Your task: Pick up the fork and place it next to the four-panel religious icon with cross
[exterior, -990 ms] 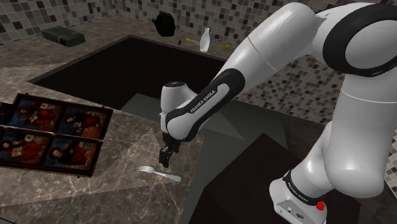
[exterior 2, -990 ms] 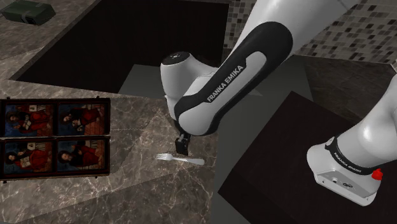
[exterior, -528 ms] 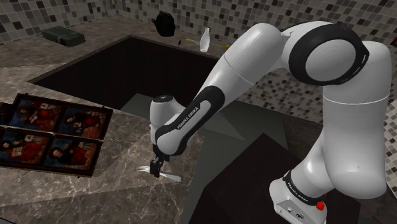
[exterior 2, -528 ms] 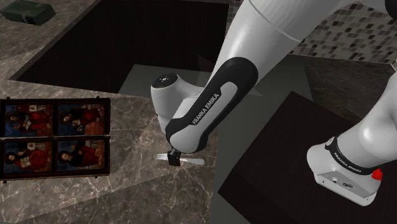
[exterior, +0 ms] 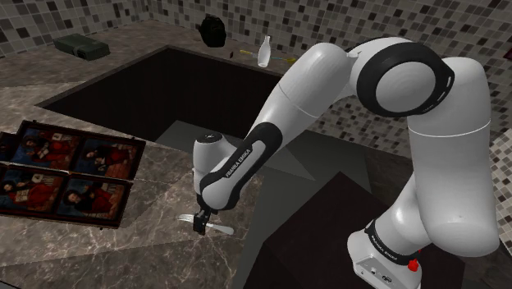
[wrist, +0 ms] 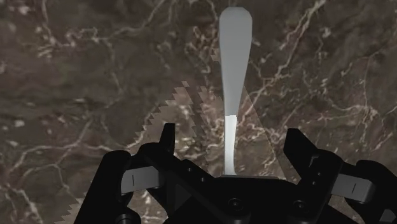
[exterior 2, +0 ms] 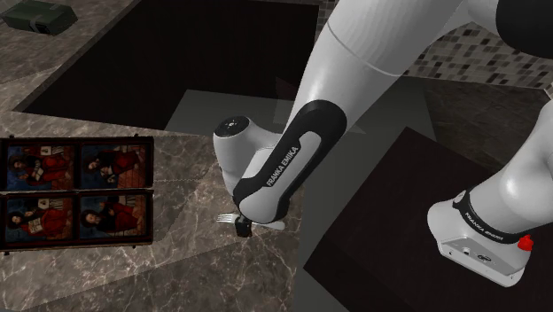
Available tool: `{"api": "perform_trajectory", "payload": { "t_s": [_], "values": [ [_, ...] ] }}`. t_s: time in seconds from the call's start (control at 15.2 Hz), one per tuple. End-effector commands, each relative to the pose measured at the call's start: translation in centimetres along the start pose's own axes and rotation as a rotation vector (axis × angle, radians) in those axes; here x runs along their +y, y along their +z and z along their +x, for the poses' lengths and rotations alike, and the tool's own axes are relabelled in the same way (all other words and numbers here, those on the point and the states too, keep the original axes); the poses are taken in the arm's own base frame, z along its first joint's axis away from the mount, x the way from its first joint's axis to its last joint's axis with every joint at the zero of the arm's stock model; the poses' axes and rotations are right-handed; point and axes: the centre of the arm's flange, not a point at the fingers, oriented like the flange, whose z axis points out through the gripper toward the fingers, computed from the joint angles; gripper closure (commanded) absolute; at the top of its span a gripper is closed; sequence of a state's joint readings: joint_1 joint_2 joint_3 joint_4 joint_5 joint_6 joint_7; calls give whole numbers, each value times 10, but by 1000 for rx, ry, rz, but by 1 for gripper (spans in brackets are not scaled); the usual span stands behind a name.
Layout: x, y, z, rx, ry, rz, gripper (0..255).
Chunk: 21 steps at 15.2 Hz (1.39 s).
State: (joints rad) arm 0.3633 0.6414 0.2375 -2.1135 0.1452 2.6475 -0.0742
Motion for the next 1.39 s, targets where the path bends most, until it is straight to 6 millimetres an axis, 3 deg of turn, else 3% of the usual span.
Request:
{"api": "perform_trajectory", "payload": {
  "t_s": [0.0,0.2,0.26,0.86,1.32],
  "values": [
    [0,0,0,0,0,0,0],
    [0,0,0,0,0,0,0],
    [0,0,0,0,0,0,255],
    [0,0,0,0,0,0,255],
    [-8,-36,-4,0,0,0,255]
  ]
}}
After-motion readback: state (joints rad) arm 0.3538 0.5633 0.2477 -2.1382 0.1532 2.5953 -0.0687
